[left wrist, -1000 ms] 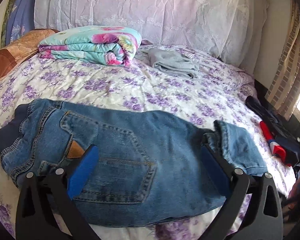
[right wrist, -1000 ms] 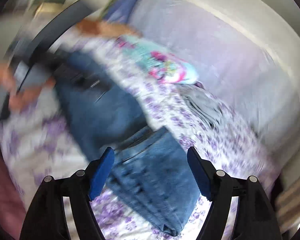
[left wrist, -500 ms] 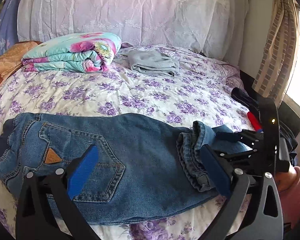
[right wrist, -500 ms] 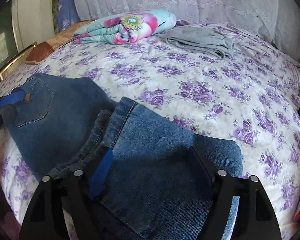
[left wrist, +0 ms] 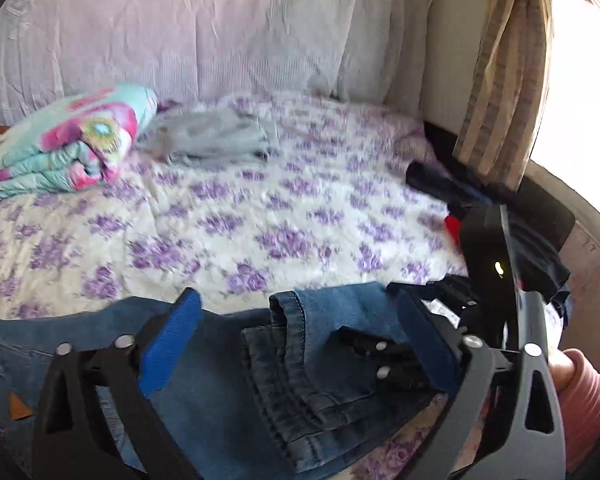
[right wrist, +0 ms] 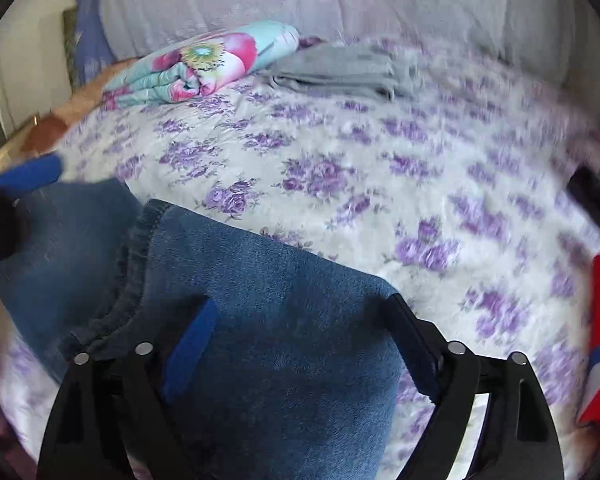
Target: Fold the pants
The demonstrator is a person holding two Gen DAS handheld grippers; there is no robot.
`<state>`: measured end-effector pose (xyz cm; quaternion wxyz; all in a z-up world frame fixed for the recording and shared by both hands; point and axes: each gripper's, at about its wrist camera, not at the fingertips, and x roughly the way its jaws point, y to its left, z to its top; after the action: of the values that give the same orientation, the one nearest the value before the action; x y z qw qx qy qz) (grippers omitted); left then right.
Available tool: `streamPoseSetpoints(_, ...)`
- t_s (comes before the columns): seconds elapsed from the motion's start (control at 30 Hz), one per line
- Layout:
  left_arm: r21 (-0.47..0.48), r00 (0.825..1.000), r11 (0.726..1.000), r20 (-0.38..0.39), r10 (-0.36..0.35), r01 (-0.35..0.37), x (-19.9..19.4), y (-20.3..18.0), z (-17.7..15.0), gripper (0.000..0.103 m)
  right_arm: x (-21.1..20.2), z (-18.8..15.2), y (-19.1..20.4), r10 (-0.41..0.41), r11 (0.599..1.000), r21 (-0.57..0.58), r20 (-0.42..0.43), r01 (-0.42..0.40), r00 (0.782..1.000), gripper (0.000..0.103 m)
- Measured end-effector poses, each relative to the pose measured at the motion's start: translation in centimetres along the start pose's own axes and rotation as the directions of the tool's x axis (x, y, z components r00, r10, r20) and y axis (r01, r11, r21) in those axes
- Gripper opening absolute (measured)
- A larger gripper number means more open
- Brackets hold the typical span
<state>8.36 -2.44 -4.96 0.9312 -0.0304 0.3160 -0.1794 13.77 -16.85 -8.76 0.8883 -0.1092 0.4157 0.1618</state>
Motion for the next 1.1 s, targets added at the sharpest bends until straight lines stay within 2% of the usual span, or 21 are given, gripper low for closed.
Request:
streamPoseSetpoints(0.03, 0.012, 0.998, 1.0, -0.065, 0.016, -0.015, 1.6, -0.3, 0.0, 0.07, -0.3, 0.0, 0.4, -0.012, 1.0, -0.018, -0.003, 0.012, 1.0, 0.088)
streamPoseSetpoints(0.07, 0.001, 0.994, 1.0, -0.105, 0.011, -0.011, 2.6, -0.1, -0.1, 0.057, -1.2, 0.0, 0.5, -0.003, 1.0, -0.022, -0.007, 0.003, 1.0, 0.088)
streamPoseSetpoints(0.1, -0.031, 0.991, 1.0, -0.136, -0.001, -0.003, 3.2, 0.4, -0.2, 0.05, -2.1, 0.0, 0.3, 0.027, 1.0, -0.01, 0.001, -0.027, 1.0, 0.088)
streamPoseSetpoints(0.17, -0.09, 0.988, 0.996, -0.149, -0.036, 0.022, 3.3, 1.3, -0.5, 0.049, -4.6, -0.6, -0.1, 0.071, 0.997, 0.029, 0.046, -0.072, 0.996, 0.088)
streamPoseSetpoints(0.23, -0.1, 0.991, 0.995, -0.131, -0.017, 0.004, 2.6, 1.8, -0.6, 0.049, -6.2, -1.8, -0.2, 0.09, 0.995, 0.039, 0.062, -0.092, 0.994, 0.091)
streamPoseSetpoints(0.3, -0.038, 0.989, 0.999, -0.148, 0.029, -0.035, 2.6, 1.1, -1.1, 0.049, -5.8, -3.4, 0.1, 0.111, 0.993, 0.036, 0.013, -0.111, 0.994, 0.095)
streamPoseSetpoints(0.37, 0.031, 0.972, 0.997, -0.224, 0.071, -0.065, 4.1, 0.2, -2.1, 0.05, -3.3, -5.3, 0.0, 0.085, 0.994, 0.069, -0.068, -0.08, 0.994, 0.1)
streamPoseSetpoints(0.4, 0.057, 0.952, 0.994, -0.288, 0.101, -0.088, 5.6, 0.0, -3.2, 0.052, -2.7, -5.9, -0.7, 0.129, 0.984, 0.133, -0.069, -0.119, 0.989, 0.1)
streamPoseSetpoints(0.43, 0.054, 0.947, 0.994, -0.302, 0.104, -0.092, 5.9, 0.1, -3.7, 0.053, -3.0, -6.2, -1.5, 0.164, 0.969, 0.195, -0.039, -0.153, 0.986, 0.1)
streamPoseSetpoints(0.53, -0.012, 0.962, 0.999, -0.27, 0.043, -0.048, 3.7, 1.2, -3.2, 0.054, -4.9, -6.1, -2.4, 0.14, 0.947, 0.291, 0.002, -0.134, 0.99, 0.099)
streamPoseSetpoints(0.57, -0.04, 0.975, 0.999, -0.222, 0.026, -0.036, 1.9, 2.0, -2.9, 0.066, -6.1, -6.2, -2.5, 0.118, 0.937, 0.326, 0.049, -0.127, 0.992, 0.1)
streamPoseSetpoints(0.6, -0.045, 0.983, 0.997, -0.179, 0.046, -0.055, 0.2, 2.8, -2.7, 0.08, -7.2, -6.4, -2.4, 0.099, 0.929, 0.348, 0.093, -0.126, 0.991, 0.1)
streamPoseSetpoints(0.63, -0.044, 0.986, 0.996, -0.148, 0.075, -0.082, -1.0, 3.5, -2.5, 0.085, -8.2, -6.5, -2.0, 0.077, 0.925, 0.361, 0.131, -0.12, 0.988, 0.1)
streamPoseSetpoints(0.67, -0.044, 0.986, 0.989, -0.098, 0.136, -0.141, -3.2, 4.8, -2.5, 0.09, -9.1, -6.6, -1.3, 0.053, 0.927, 0.36, 0.158, -0.108, 0.986, 0.1)
streamPoseSetpoints(0.77, -0.084, 0.967, 0.964, -0.054, 0.25, -0.253, -7.1, 8.5, -3.0, 0.092, -10.0, -6.4, 1.1, 0.035, 0.934, 0.345, 0.176, -0.095, 0.984, 0.1)
streamPoseSetpoints(0.83, -0.156, 0.945, 0.932, -0.063, 0.32, -0.326, -9.5, 12.1, -3.7, 0.093, -9.9, -6.0, 2.6, 0.1, 0.93, 0.331, 0.193, -0.161, 0.976, 0.1)
streamPoseSetpoints(0.9, -0.225, 0.919, 0.892, -0.079, 0.385, -0.393, -11.6, 15.3, -4.8, 0.093, -9.7, -5.3, 4.7, 0.172, 0.921, 0.305, 0.245, -0.244, 0.954, 0.1)
streamPoseSetpoints(1.0, -0.3, 0.872, 0.82, -0.125, 0.473, -0.488, -13.9, 19.3, -6.6, 0.093, -9.0, -3.4, 8.7, 0.214, 0.939, 0.209, 0.269, -0.274, 0.939, 0.1)
streamPoseSetpoints(1.03, -0.326, 0.864, 0.802, -0.136, 0.485, -0.501, -14.6, 20.4, -7.2, 0.093, -8.5, -2.7, 10.7, 0.248, 0.944, 0.152, 0.256, -0.293, 0.934, 0.1)
streamPoseSetpoints(1.1, -0.379, 0.861, 0.776, -0.15, 0.486, -0.504, -15.6, 22.2, -8.2, 0.093, -8.5, -1.6, 13.9, 0.281, 0.951, 0.06, 0.253, -0.305, 0.926, 0.1)
